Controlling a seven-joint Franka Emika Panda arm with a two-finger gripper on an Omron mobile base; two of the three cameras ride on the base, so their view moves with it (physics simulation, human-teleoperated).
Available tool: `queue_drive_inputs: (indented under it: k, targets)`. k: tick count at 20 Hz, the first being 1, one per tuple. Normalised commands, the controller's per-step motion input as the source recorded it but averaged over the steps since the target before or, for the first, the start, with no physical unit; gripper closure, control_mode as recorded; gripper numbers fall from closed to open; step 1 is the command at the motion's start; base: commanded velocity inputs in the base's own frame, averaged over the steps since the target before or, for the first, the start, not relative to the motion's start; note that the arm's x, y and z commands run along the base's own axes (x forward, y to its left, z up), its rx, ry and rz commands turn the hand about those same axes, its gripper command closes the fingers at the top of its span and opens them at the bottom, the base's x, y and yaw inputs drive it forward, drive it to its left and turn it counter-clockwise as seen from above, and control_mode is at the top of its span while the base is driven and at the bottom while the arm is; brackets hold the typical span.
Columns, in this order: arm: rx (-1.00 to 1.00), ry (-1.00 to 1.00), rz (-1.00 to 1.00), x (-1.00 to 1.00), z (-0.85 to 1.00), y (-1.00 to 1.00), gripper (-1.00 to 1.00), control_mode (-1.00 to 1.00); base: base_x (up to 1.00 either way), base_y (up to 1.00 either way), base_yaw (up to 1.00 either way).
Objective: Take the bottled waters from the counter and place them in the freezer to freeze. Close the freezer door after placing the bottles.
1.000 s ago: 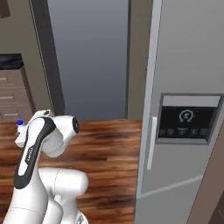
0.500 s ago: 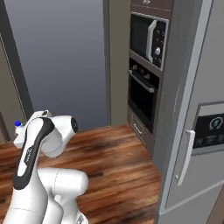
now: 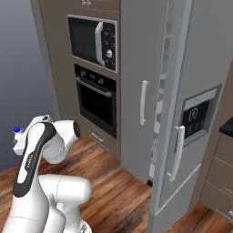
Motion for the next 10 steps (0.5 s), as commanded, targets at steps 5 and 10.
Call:
queue_drive_inputs:
  k: [5, 10]
  targets:
    - [0.00, 0.00, 0.00, 0.00, 0.00, 0.00, 1.00, 1.00, 0.21, 0.57, -0.74]
    - [0.00, 0.00, 0.00, 0.00, 0.00, 0.00, 1.00, 1.00, 0.38, 0.61, -0.77]
